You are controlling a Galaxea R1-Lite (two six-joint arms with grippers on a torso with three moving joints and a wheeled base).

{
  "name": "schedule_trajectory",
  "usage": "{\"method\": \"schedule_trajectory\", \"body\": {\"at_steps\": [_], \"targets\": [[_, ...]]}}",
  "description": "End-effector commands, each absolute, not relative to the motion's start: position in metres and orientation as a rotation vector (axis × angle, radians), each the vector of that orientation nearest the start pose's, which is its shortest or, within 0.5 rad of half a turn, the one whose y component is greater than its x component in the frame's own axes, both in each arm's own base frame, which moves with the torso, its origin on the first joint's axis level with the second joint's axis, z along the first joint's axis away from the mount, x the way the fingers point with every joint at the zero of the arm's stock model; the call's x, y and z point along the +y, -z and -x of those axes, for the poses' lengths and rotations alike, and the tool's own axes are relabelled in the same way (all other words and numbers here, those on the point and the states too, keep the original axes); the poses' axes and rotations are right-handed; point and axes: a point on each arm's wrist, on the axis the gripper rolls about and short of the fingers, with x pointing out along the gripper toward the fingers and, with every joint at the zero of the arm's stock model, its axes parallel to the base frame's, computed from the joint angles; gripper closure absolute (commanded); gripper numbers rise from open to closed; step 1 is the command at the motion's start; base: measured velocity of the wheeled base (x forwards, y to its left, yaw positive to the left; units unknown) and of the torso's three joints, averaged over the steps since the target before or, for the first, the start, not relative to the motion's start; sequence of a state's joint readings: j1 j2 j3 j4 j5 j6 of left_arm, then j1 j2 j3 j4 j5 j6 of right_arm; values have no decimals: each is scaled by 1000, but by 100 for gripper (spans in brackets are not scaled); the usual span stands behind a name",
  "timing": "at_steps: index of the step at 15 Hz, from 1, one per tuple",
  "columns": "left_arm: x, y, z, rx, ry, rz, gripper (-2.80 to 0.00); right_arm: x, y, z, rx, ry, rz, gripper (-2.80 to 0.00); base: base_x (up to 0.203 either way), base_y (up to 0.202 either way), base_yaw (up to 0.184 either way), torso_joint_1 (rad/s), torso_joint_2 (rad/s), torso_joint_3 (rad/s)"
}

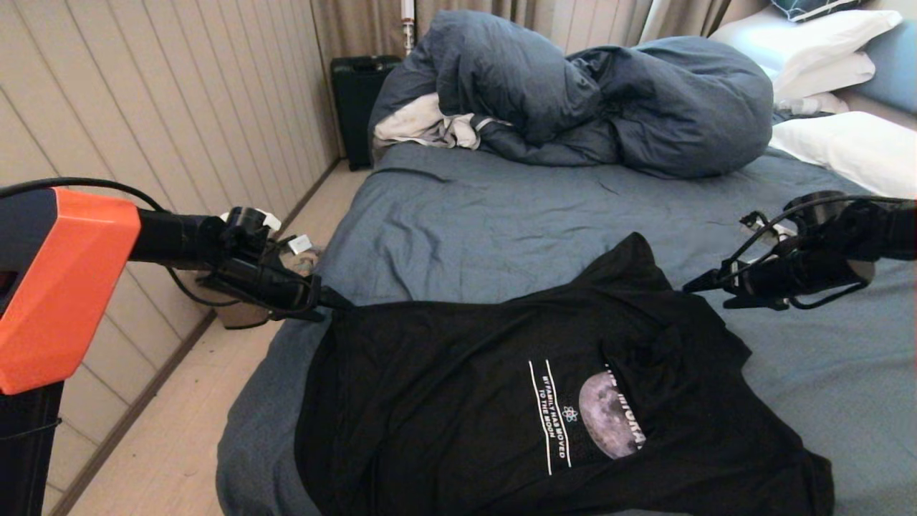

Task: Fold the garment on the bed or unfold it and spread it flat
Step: Fold the black T-shirt

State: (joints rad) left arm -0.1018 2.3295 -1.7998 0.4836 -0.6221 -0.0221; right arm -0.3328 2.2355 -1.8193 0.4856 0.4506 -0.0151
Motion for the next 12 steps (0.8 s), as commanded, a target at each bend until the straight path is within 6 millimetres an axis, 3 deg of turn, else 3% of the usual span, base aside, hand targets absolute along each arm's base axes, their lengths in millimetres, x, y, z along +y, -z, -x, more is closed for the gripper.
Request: {"method": "schedule_trajectory", "body": {"at_steps": [1, 5, 10, 11, 12], "targets": [[-61, -103, -446, 1027, 653, 290, -280, -119, -147, -419, 864, -146, -329, -280, 0, 0, 0, 0, 0, 0], [-62, -99, -449, 1006, 653, 282, -280, -90, -141, -435, 836, -153, -320, -280, 0, 0, 0, 0, 0, 0], [-62, -95, -452, 1008, 649, 278, -280, -84, -136, -444, 821, -121, -288, -280, 0, 0, 0, 0, 0, 0], [-64, -93, -452, 1012, 654, 275, -280, -84, -138, -443, 818, -120, -288, 0, 0, 0, 0, 0, 0, 0], [-68, -94, -451, 1014, 660, 272, -280, -85, -139, -442, 817, -121, -286, 0, 0, 0, 0, 0, 0, 0]]}}
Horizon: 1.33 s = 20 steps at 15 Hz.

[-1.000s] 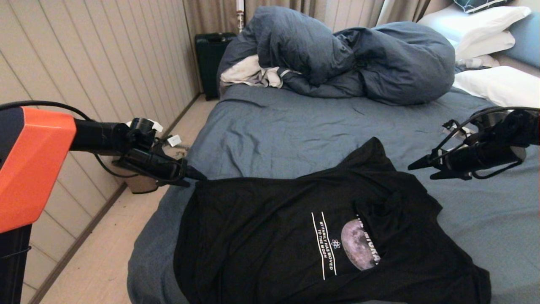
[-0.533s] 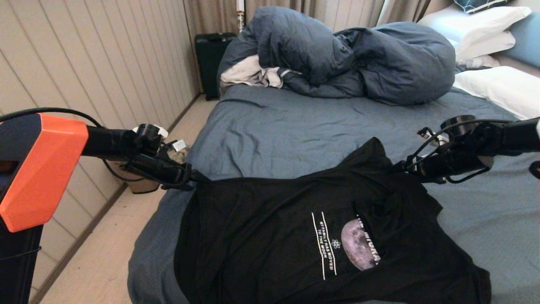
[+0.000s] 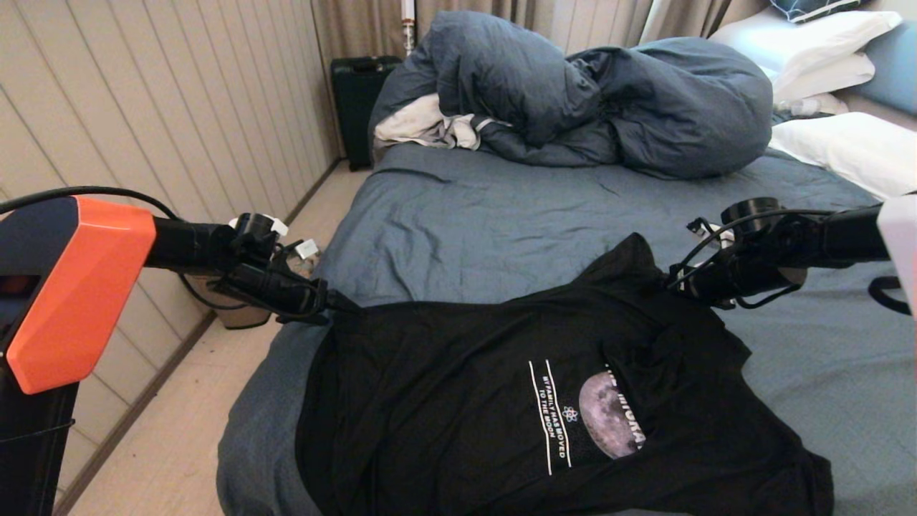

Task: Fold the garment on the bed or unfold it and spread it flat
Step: Fold the black T-shirt

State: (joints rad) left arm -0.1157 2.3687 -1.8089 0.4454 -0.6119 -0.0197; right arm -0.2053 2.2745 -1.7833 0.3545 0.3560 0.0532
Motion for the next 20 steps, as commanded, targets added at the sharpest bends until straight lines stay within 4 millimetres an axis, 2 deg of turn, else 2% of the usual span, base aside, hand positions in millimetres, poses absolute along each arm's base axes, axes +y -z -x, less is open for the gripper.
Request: {"method": "schedule_trajectory", "body": {"at_steps": [1, 4, 9, 16, 20], "targets": [[-69, -94, -451, 1014, 667, 273, 0, -84, -138, -442, 818, -122, -286, 0, 0, 0, 0, 0, 0, 0], [-69, -96, -447, 1021, 667, 277, 0, -83, -139, -442, 814, -125, -285, 0, 0, 0, 0, 0, 0, 0], [-66, -120, -442, 966, 669, 272, 0, -82, -153, -441, 764, -124, -284, 0, 0, 0, 0, 0, 0, 0], [-59, -153, -453, 823, 643, 286, 0, -79, -168, -447, 685, -106, -301, 0, 0, 0, 0, 0, 0, 0], [-60, -162, -460, 775, 640, 292, 0, -81, -173, -456, 650, -58, -308, 0, 0, 0, 0, 0, 0, 0]]}}
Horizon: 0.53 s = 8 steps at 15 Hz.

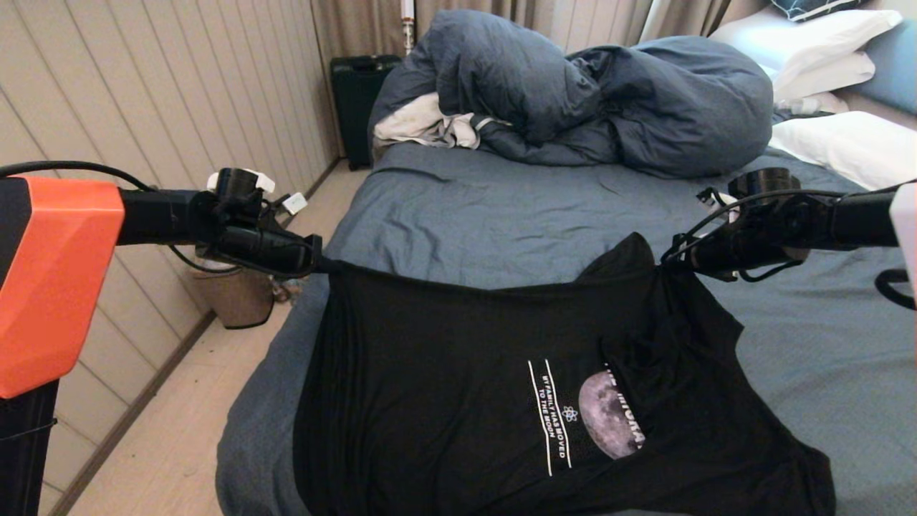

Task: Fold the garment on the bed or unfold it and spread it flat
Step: Fold the black T-shirt

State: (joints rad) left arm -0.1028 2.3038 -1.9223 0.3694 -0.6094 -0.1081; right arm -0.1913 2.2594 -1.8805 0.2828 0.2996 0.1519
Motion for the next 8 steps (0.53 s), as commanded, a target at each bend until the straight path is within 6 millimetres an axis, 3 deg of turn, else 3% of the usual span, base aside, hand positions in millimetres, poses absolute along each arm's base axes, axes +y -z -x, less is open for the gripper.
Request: {"method": "schedule_trajectory", "body": {"at_steps": [1, 5, 8], "targets": [[-60, -164, -461, 752, 643, 286, 0, -81, -176, -458, 637, -53, -307, 0, 0, 0, 0, 0, 0, 0], [-60, -174, -460, 710, 647, 279, 0, -81, -185, -459, 608, -32, -328, 0, 0, 0, 0, 0, 0, 0], [-55, -184, -450, 715, 635, 292, 0, -79, -201, -441, 600, -33, -347, 0, 0, 0, 0, 0, 0, 0]]}}
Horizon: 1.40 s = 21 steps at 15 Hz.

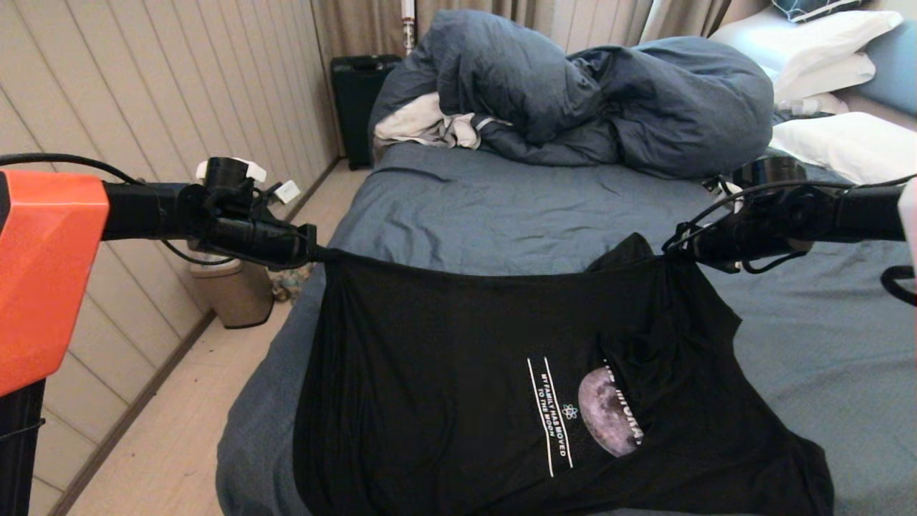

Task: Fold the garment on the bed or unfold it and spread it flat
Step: Fold the black T-shirt

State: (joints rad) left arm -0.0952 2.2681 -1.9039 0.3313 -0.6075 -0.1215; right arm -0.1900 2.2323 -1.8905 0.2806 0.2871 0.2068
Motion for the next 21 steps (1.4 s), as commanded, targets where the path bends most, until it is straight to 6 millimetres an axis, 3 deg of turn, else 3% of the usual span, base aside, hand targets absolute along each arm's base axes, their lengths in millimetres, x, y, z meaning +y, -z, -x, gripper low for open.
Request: {"method": "schedule_trajectory", "body": {"at_steps": [1, 4, 9, 16, 18, 21], "targets": [[-51, -186, -444, 719, 630, 292, 0, -77, -207, -432, 599, -43, -348, 0, 0, 0, 0, 0, 0, 0], [-46, -186, -423, 757, 621, 297, 0, -73, -208, -403, 599, -103, -359, 0, 0, 0, 0, 0, 0, 0], [-42, -158, -376, 790, 630, 287, 0, -81, -188, -349, 584, -132, -320, 0, 0, 0, 0, 0, 0, 0], [-37, -113, -325, 784, 630, 283, 0, -118, -141, -284, 605, -121, -296, 0, 0, 0, 0, 0, 0, 0], [-36, -102, -317, 782, 631, 280, 0, -124, -126, -268, 637, -132, -291, 0, 0, 0, 0, 0, 0, 0], [-36, -89, -315, 800, 636, 267, 0, -121, -110, -261, 685, -153, -284, 0, 0, 0, 0, 0, 0, 0]]}}
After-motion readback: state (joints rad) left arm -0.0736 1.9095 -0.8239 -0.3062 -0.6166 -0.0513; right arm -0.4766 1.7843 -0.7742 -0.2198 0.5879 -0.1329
